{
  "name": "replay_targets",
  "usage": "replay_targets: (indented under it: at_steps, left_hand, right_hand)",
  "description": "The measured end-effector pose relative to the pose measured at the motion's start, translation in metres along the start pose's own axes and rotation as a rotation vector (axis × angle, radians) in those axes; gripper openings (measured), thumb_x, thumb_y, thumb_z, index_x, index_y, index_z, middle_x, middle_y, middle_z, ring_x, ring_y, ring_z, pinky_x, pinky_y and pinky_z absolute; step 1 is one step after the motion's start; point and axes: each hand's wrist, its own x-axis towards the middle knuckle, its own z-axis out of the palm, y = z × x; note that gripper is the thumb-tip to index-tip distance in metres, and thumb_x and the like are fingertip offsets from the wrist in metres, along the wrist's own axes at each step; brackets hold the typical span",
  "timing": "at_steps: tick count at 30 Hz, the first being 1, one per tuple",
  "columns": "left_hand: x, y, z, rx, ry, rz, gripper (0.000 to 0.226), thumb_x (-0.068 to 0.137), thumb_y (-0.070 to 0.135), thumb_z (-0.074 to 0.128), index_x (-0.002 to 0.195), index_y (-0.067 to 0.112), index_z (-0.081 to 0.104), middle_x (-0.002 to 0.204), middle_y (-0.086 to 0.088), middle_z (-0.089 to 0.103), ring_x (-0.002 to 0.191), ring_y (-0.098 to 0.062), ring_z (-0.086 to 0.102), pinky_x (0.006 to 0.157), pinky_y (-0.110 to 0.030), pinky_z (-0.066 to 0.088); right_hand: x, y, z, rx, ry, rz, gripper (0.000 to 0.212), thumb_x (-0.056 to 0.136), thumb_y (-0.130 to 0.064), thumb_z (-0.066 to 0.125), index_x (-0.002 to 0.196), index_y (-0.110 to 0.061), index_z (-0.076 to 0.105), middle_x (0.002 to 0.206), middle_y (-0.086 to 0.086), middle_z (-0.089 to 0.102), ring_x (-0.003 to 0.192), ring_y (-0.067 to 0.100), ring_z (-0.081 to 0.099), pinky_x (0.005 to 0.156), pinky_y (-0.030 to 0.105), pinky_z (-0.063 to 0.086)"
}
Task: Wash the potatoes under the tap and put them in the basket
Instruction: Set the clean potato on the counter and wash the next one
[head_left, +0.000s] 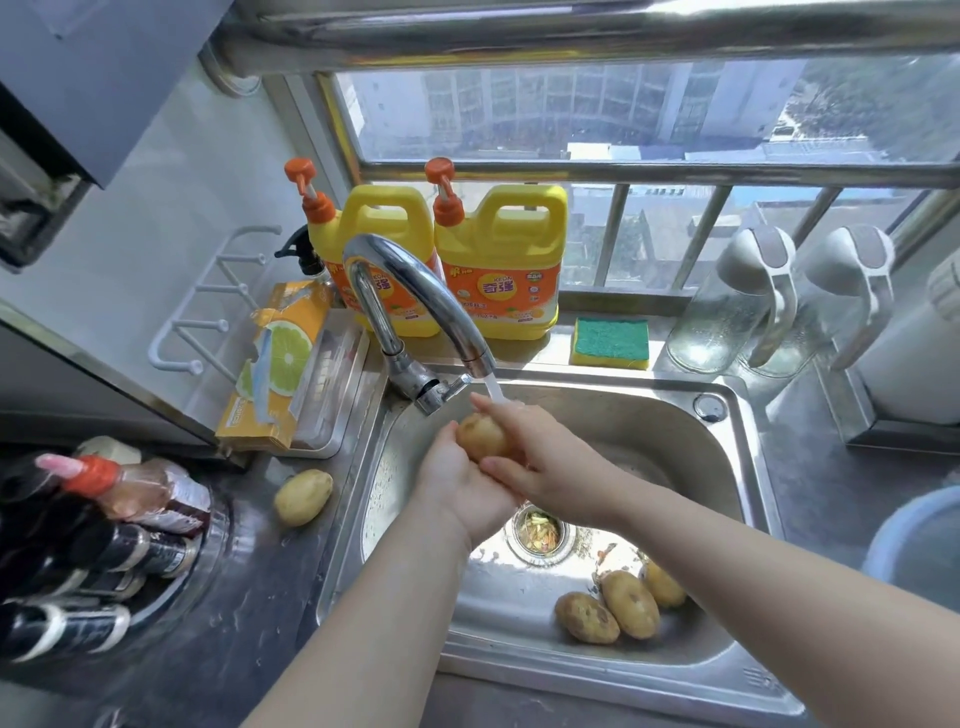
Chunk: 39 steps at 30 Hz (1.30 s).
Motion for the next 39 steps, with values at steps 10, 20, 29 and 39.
replay_targets:
  at_steps: [10, 20, 29, 39]
  left_hand:
    - [-0.008, -0.027, 0.007, 0.342, 0.011, 0.096, 0.066, 0.102, 0.064, 0.023, 0.129, 0.02, 0.064, 0.124, -0.01, 0.071, 0.105, -0.018, 0.064, 0.082, -0.031, 0.05]
    - [-0.001, -0.028, -0.004, 0.535, 0.062, 0.393, 0.048, 0.105, 0.053, 0.032, 0.118, 0.023, 0.066, 0.109, -0.003, 0.076, 0.092, -0.013, 0.073, 0.079, -0.038, 0.054]
    - [0.001, -0.042, -0.019, 0.683, 0.077, 0.568, 0.042, 0.107, 0.044, 0.028, 0.141, 0.02, 0.037, 0.131, -0.01, 0.062, 0.109, -0.019, 0.066, 0.092, -0.039, 0.051]
    - [-0.001, -0.035, -0.016, 0.607, 0.032, 0.557, 0.044, 0.107, 0.048, 0.027, 0.138, 0.024, 0.049, 0.133, -0.01, 0.065, 0.114, -0.019, 0.065, 0.105, -0.048, 0.043]
  right_hand:
    - [0.011, -0.003, 0.008, 0.574, 0.406, 0.248, 0.034, 0.107, -0.026, 0.042, 0.081, -0.024, 0.064, 0.08, -0.009, 0.062, 0.079, 0.009, 0.056, 0.076, 0.033, 0.047]
    - [0.008, -0.02, 0.015, 0.869, 0.23, 0.488, 0.031, 0.095, -0.041, 0.064, 0.119, -0.024, 0.056, 0.102, 0.013, 0.069, 0.082, 0.02, 0.064, 0.051, 0.026, 0.049]
    - [0.019, -0.02, 0.023, 0.965, 0.394, 0.488, 0.041, 0.105, -0.023, 0.038, 0.087, 0.006, 0.062, 0.083, 0.022, 0.064, 0.065, 0.028, 0.059, 0.049, 0.027, 0.044]
    - [0.012, -0.028, 0.016, 0.892, 0.335, 0.414, 0.022, 0.108, -0.021, 0.038, 0.101, -0.011, 0.055, 0.09, 0.009, 0.055, 0.073, 0.019, 0.053, 0.058, 0.029, 0.046]
